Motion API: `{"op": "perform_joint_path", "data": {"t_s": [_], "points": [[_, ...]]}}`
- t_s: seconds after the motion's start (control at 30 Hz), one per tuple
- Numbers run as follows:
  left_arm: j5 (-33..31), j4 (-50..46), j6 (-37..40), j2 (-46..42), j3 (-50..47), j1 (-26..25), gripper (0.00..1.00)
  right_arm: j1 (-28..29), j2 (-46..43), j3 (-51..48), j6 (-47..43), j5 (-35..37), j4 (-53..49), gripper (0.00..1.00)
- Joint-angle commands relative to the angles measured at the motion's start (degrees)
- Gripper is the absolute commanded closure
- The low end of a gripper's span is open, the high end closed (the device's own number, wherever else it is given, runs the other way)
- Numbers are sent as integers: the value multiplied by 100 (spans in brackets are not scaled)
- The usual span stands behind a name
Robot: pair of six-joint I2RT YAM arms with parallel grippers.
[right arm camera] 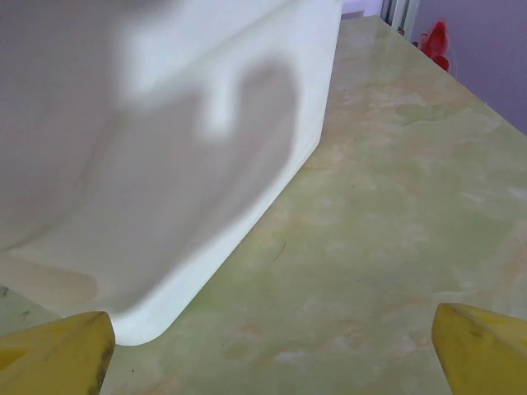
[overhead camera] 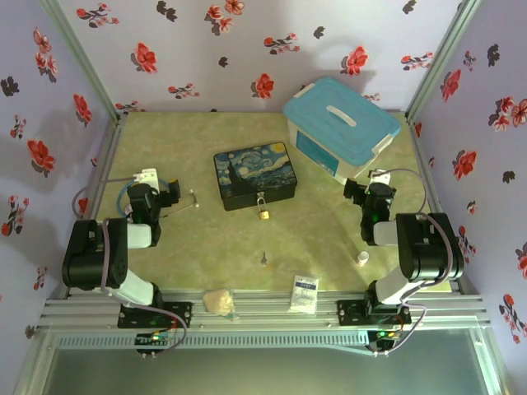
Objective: Unlock a padlock with a key
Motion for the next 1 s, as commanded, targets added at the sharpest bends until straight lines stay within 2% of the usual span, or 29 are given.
{"op": "perform_joint_path", "data": {"t_s": [0.0,0.83,0.97], "points": [[55,33,168,57,87,-1,0,-40,-15,118,-125,-40,-25,1],[54,38,194,51,83,-20,0,-40,-12,126,-117,-39,-34,1],[264,30,236,52,79,-3,0,-40,-16,123,-116,-48,-31,1]]}}
